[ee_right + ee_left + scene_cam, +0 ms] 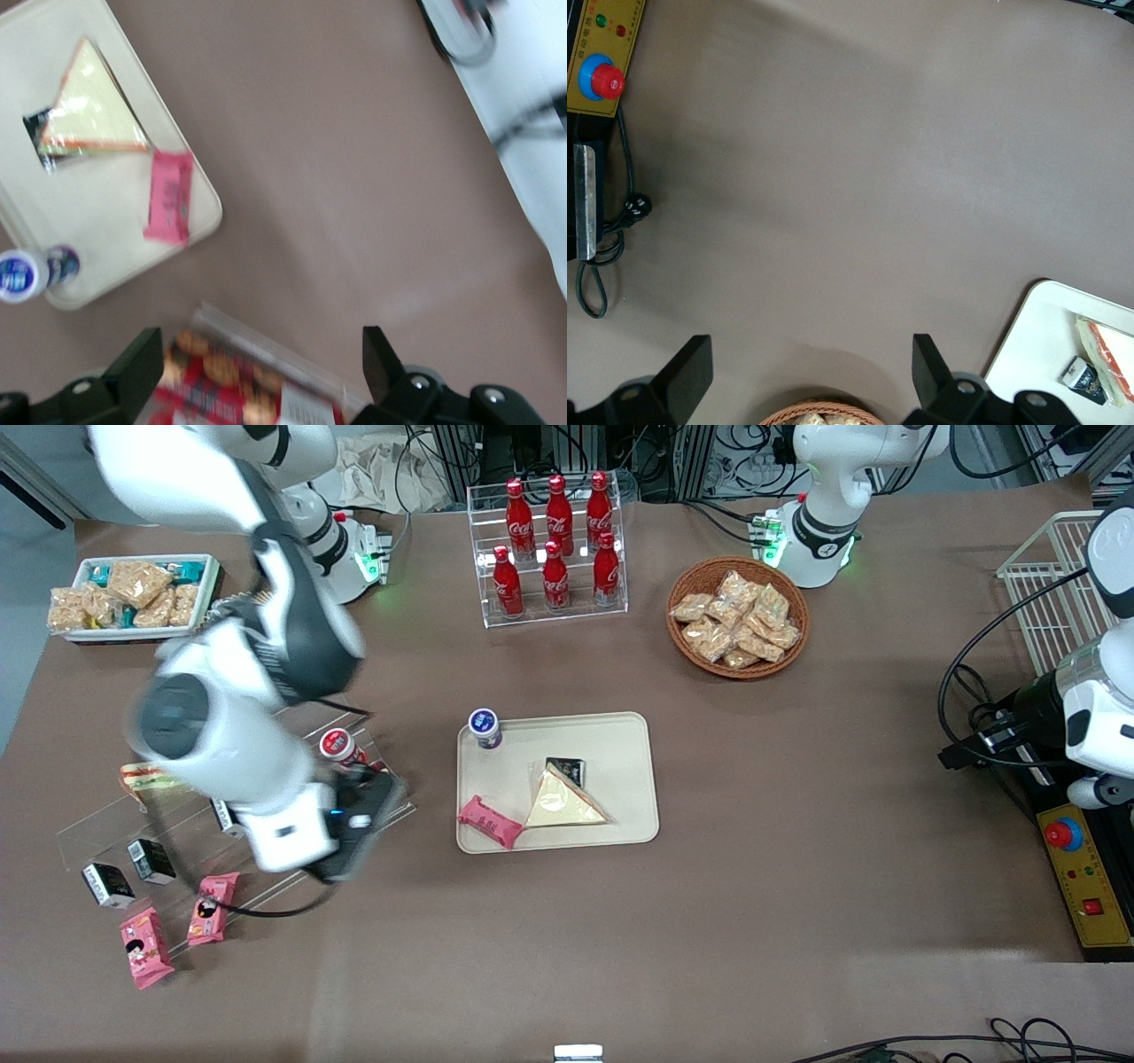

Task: Place sandwich on tray

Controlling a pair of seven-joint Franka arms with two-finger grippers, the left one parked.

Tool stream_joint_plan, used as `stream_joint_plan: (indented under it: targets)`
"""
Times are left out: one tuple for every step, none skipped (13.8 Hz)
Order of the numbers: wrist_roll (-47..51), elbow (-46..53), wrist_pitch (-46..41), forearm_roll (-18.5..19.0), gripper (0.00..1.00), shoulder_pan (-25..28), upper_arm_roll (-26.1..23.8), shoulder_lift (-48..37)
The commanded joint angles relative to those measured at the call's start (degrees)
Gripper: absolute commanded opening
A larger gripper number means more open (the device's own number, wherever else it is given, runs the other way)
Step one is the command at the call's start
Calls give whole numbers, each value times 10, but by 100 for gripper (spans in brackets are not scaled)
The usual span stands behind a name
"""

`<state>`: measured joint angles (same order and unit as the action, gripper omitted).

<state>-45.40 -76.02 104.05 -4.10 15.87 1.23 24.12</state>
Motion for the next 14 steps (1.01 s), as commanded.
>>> stream_joint_plan:
  targets:
    - [3, -14, -57, -8, 100, -74, -3, -33]
    - [3, -14, -74, -9, 100, -102, -1, -38]
    - [3, -14, -85, -9, 100, -132, -2, -43]
    - [4, -14, -87, -8, 100, -153, -1, -48]
    - [5, -14, -89, -7, 100, -166, 4, -51]
    - [22, -13, -90, -7, 100, -172, 18, -53]
    - [57, -12, -102, -5, 100, -171, 32, -53]
    - [104, -8, -125, -2, 100, -170, 36, -53]
    - [166, -4, -141, 13, 100, -168, 34, -56]
    - [231, -4, -151, 22, 100, -163, 33, -64]
    - [294, -4, -168, 23, 100, -161, 32, -68]
    - [328, -5, -170, 21, 100, -164, 33, -68]
    - [337, -5, -168, 19, 100, -167, 33, -68]
    - [337, -5, -169, 19, 100, -167, 34, -68]
